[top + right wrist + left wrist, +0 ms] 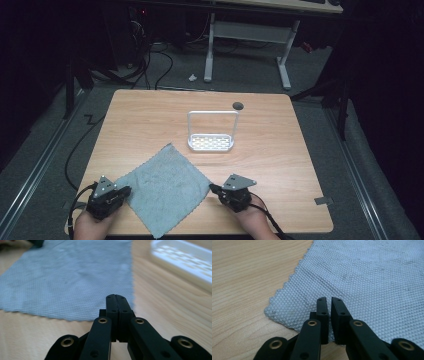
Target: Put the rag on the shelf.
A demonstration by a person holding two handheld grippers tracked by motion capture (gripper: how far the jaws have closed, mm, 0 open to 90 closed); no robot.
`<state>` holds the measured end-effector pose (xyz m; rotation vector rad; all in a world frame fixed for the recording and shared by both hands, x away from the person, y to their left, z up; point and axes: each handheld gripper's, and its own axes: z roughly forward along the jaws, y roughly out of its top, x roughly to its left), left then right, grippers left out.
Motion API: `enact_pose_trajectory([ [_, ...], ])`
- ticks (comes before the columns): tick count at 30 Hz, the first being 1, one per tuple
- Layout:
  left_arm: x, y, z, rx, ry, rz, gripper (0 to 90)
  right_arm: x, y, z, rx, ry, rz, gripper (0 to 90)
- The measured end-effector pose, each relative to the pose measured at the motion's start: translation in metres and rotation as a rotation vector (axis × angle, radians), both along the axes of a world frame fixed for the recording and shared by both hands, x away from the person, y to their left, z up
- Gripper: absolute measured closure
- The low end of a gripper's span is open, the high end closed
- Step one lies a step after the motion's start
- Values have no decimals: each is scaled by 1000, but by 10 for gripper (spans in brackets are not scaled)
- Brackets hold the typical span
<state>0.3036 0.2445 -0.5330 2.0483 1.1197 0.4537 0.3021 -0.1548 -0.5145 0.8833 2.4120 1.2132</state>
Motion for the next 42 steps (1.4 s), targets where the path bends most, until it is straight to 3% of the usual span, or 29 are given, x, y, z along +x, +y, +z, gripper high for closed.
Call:
enact_pose_trajectory([
  [3,-2,-1,0,10,-5,-4,857,-1,14,-3,-35,1,48,900],
  [6,-5,-3,0,21,-11,-12,855,-2,35,-12,-116,9,100,900],
  [11,-8,-2,0,16,-8,-18,847,-1,41,-14,-142,20,106,900],
  [15,-10,-3,0,17,-10,-27,842,-1,39,-14,-148,27,97,900],
  [20,-15,-9,1,19,-5,-77,831,0,30,-13,-149,25,82,900],
  [26,-25,-27,2,17,8,-185,819,3,10,-13,-157,29,28,900],
  [29,-31,-44,4,33,3,-263,787,10,-6,-13,-156,32,-31,900],
  [34,-28,-50,9,25,-44,-237,728,17,-15,-12,-144,39,-86,892],
  [36,-24,-49,11,10,-59,-205,717,17,-18,-9,-102,42,-90,892],
  [39,-14,-48,11,-4,-54,-172,713,8,-15,-3,-66,32,-63,893],
  [42,-6,-53,7,11,-32,-161,714,-4,-7,-4,-70,36,-7,894],
])
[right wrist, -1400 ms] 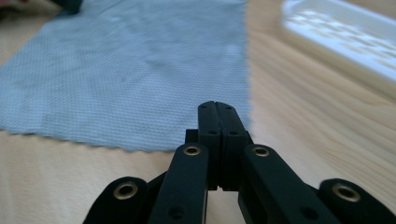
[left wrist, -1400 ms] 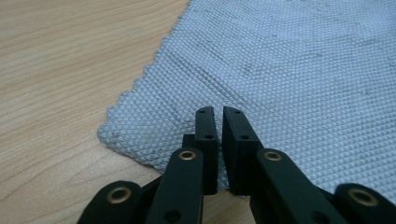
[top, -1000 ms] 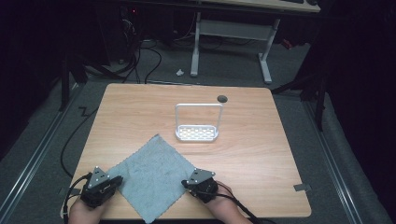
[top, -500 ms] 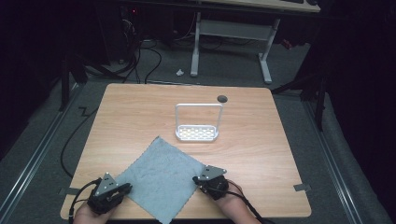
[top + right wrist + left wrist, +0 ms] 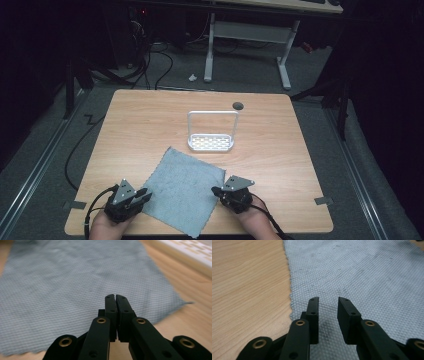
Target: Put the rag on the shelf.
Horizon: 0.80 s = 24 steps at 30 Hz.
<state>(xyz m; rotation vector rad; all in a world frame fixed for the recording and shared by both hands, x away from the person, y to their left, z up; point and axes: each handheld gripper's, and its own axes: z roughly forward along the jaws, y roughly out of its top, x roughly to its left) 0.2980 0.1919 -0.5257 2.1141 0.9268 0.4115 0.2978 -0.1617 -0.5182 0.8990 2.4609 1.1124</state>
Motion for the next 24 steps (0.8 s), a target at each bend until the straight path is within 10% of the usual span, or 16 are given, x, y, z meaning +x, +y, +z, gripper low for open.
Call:
enact_pose_trajectory([
  [8,3,-5,-4,25,32,-24,740,-11,13,-10,-41,33,54,900],
  [24,-22,-67,-3,7,55,-305,740,3,-50,-7,-58,38,-149,900],
])
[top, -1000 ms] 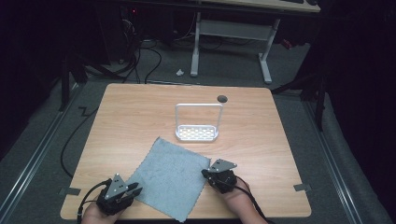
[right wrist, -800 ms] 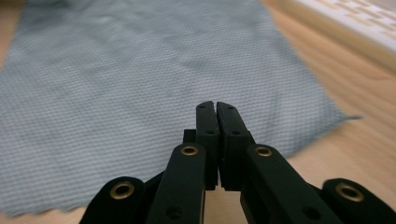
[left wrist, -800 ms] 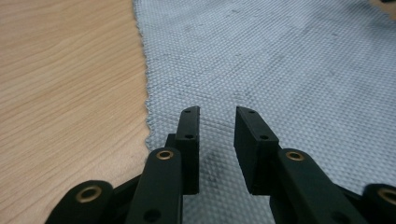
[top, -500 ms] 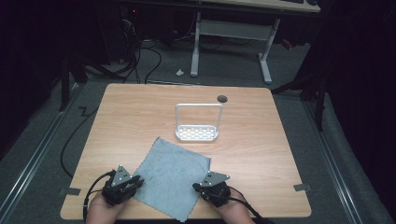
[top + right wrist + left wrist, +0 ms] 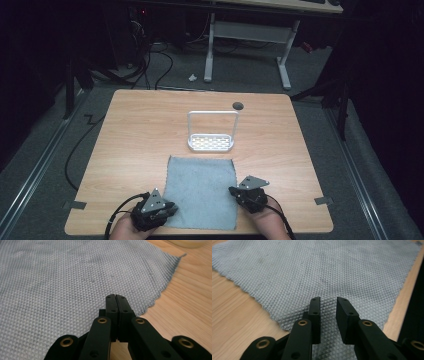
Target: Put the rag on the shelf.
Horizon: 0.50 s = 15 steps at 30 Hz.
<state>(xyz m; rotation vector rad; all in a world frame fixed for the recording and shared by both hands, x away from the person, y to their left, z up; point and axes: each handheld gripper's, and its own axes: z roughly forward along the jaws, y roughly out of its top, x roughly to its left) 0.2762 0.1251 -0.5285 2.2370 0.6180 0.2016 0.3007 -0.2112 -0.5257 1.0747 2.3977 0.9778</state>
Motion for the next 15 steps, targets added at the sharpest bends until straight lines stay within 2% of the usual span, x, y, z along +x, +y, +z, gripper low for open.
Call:
enact_pose_trajectory([
  [3,-1,-4,0,-2,-4,-22,739,-2,-11,1,5,8,-19,900],
  [8,-1,-7,-1,-13,4,-36,740,-5,-13,1,4,9,-27,899],
  [11,1,-6,0,-45,20,-37,735,-6,-13,1,7,8,-34,884],
  [13,3,-3,4,-74,5,-21,703,-8,-15,2,16,0,-37,873],
  [15,7,2,8,-93,-31,24,662,-9,-17,5,35,-2,-43,870],
])
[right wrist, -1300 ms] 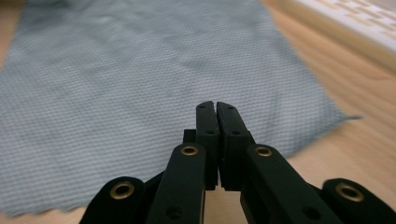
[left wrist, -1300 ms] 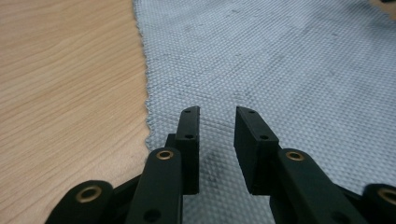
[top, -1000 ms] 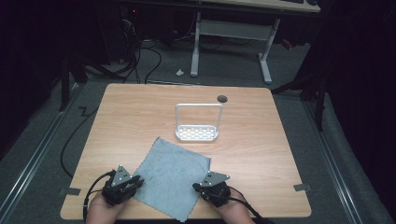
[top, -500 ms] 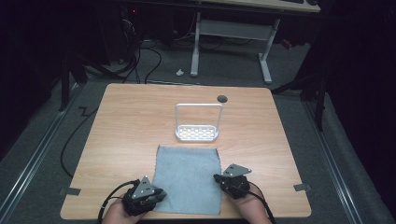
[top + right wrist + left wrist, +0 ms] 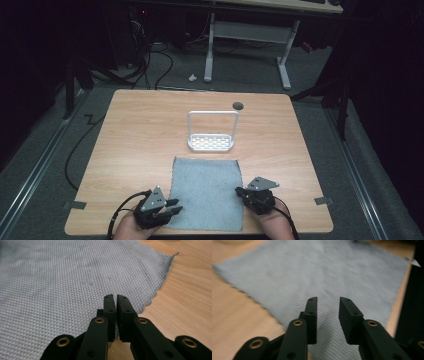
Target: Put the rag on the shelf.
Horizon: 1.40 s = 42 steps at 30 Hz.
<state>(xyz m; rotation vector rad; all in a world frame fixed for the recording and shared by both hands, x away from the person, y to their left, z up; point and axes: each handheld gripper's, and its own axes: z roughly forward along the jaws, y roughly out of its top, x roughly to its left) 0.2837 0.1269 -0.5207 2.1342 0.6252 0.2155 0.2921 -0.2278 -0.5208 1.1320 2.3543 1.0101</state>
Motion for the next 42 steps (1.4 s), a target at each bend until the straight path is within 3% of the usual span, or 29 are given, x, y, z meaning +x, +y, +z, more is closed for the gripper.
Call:
enact_pose_trajectory([
  [1,12,5,4,-17,-1,65,658,0,0,1,3,-2,4,869],
  [2,12,5,4,-17,-1,65,658,0,0,1,3,-2,4,869],
  [5,36,8,5,-36,4,164,651,-2,1,1,-2,6,16,866],
  [6,45,6,5,-26,2,193,634,-2,2,1,-3,18,25,866],
  [7,64,1,4,-9,-1,256,624,-2,2,0,-5,22,26,867],
  [8,64,1,4,-9,-1,256,622,-2,2,0,-5,22,26,867],
  [10,82,-4,1,-3,12,312,622,-2,2,-1,-19,25,29,866],
  [11,99,-9,-3,1,34,351,612,-1,1,-3,-27,26,28,868],
  [16,117,-18,-9,2,58,404,600,4,-3,-4,-35,15,8,868],
  [20,122,-22,-12,12,79,442,634,7,-6,-3,-19,15,-2,847],
  [28,125,-20,-14,-40,118,467,762,14,-8,6,61,-50,-83,706],
  [31,124,-21,-14,-38,112,464,820,29,-7,10,111,-43,-134,678],
  [32,124,-21,-14,-34,110,464,841,42,-5,11,82,-67,-158,675],
  [33,124,-21,-14,-32,109,466,841,42,-5,11,82,-67,-158,675],
  [38,123,-22,-14,-23,102,467,873,81,-3,6,44,-37,-225,672],
  [40,123,-21,-14,-27,108,459,881,92,0,2,37,-3,-231,672],
  [42,123,-22,-14,-22,102,455,883,99,1,-1,41,-3,-235,677],
])
